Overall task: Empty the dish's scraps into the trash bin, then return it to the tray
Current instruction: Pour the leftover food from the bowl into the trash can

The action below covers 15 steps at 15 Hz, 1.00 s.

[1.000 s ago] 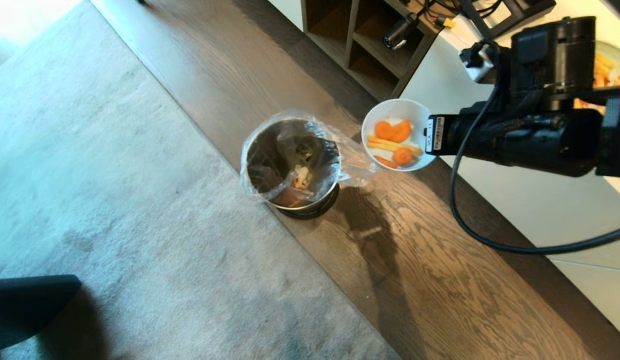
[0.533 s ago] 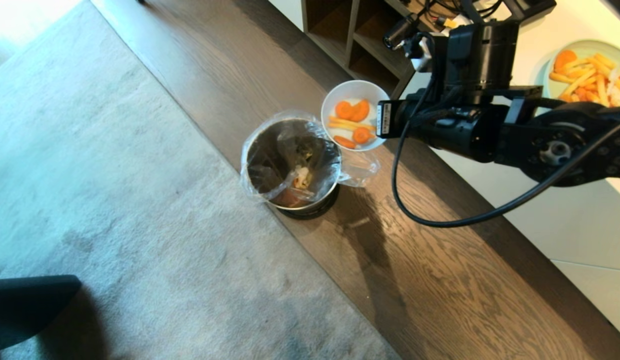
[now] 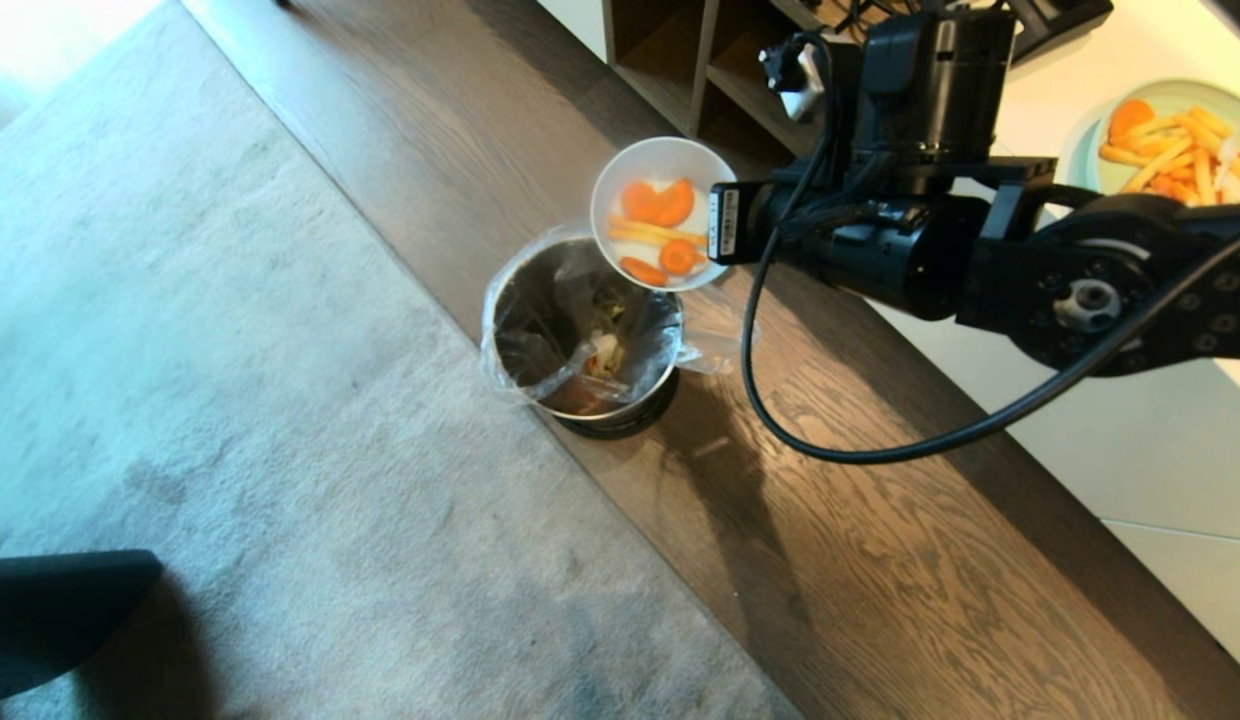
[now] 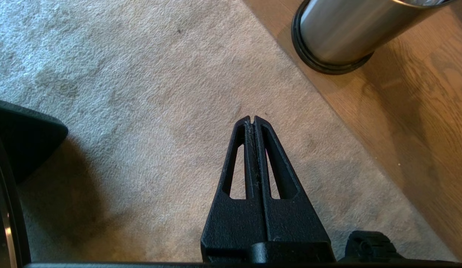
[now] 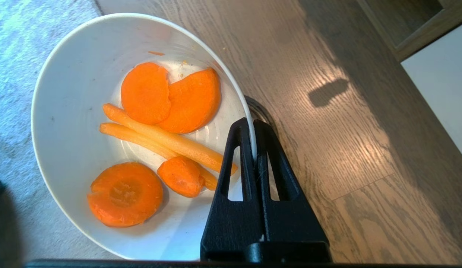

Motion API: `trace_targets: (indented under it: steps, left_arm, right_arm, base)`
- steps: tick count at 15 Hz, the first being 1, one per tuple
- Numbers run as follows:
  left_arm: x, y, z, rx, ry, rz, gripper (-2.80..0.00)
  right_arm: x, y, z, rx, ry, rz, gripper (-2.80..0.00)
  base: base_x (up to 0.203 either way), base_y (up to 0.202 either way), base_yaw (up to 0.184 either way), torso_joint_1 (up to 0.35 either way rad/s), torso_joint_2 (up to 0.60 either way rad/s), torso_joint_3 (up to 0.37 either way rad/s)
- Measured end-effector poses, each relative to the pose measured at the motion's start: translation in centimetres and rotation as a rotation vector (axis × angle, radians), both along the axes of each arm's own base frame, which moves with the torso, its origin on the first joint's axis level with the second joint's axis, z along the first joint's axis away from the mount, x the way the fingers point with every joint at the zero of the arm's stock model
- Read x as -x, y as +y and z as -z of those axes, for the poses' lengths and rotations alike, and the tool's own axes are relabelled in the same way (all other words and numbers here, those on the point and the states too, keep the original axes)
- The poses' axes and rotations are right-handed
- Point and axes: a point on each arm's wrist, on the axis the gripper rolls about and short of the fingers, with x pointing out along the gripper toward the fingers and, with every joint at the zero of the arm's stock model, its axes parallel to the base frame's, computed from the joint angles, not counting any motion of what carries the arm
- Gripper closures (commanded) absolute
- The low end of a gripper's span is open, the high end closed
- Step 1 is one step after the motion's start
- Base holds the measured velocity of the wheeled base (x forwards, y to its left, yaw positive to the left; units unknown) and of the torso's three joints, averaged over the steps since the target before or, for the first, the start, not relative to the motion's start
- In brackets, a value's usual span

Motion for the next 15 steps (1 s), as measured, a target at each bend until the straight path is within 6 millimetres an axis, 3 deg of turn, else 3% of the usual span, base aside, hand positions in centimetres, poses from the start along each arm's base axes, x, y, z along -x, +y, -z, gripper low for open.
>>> trace_targets:
  steps: [3,6,15]
  left_arm:
    - [0.0,0.0,0.0,0.000,0.000,0.000,0.00]
    - [0.0,0.0,0.0,0.000,0.000,0.000,0.00]
    - [0.0,0.0,0.0,0.000,0.000,0.000,0.00]
  right_arm:
    - [1.5,0.6,0.2,-0.010,-0.044,-0.036,0.00]
    - [2.0,0.7,1.7,0.053,-0.158,-0.048,0.00]
    - [1.5,1.9,4.6,0.291,-0.403,-0.020,0.00]
  base:
    - [0.000,0.000,0.000,0.000,0.00,0.000]
    - [0.000,0.000,0.000,0.000,0.00,0.000]
    - [0.000,0.000,0.000,0.000,0.00,0.000]
